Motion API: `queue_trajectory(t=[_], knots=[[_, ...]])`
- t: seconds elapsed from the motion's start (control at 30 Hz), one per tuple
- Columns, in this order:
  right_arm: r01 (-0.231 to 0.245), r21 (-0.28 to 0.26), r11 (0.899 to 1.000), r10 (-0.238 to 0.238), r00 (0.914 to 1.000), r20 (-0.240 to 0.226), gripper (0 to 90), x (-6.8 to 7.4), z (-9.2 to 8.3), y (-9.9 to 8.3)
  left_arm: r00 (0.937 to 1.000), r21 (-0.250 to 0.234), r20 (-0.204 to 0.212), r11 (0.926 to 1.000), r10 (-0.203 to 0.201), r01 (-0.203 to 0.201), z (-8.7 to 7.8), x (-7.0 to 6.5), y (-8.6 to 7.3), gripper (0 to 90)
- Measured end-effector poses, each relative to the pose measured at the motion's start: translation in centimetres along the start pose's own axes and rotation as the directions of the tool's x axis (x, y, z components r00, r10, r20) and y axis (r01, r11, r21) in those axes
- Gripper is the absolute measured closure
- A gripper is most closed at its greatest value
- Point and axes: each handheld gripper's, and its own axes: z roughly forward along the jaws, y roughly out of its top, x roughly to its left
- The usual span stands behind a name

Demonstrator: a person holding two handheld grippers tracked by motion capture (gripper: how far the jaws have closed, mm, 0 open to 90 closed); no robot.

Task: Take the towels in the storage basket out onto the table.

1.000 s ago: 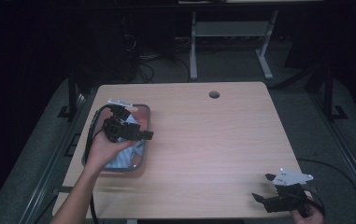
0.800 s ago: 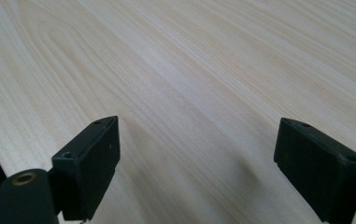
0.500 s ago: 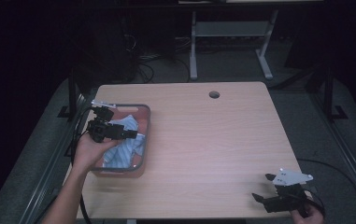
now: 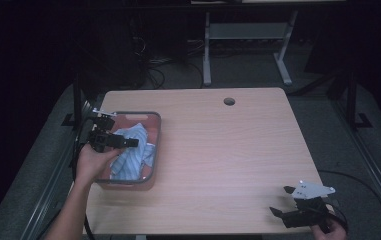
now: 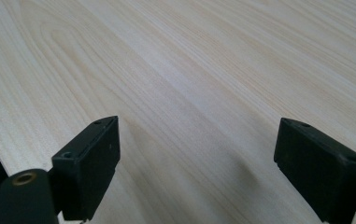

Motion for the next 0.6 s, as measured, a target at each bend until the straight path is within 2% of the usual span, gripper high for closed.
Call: queue_trajectory(t=[0.1, 0.17, 0.37, 0.57, 0.6], knots=[[0.008, -0.001, 1.000, -0.008, 0.9999, 0.009, 13.8, 0.0, -0.1, 0.0, 0.9999, 0.015, -0.012, 0.9998, -0.009, 0.009, 0.3, 0.4, -0.1, 25.8], [0.000, -0.004, 1.000, 0.000, 1.0000, 0.004, 13.8, 0.0, -0.1, 0.0, 0.9990, 0.038, -0.043, 0.9992, -0.010, 0.012, 0.7, 0.5, -0.3, 25.5], [0.004, 0.002, 1.000, -0.004, 1.0000, -0.001, 13.8, 0.1, 0.0, 0.1, 0.9985, 0.071, -0.049, 0.9971, -0.024, 0.027, 1.7, 1.0, -0.7, 26.0], [0.006, 0.002, 1.000, -0.006, 1.0000, -0.001, 13.8, 0.2, 0.0, 0.1, 0.9959, 0.123, -0.088, 0.9919, -0.020, 0.031, 2.9, 1.0, -0.9, 26.1], [0.007, 0.001, 1.000, -0.007, 1.0000, 0.000, 13.8, 0.2, 0.0, 0.1, 0.9903, 0.148, -0.139, 0.9885, -0.008, 0.029, 3.4, 0.7, -0.8, 26.5]])
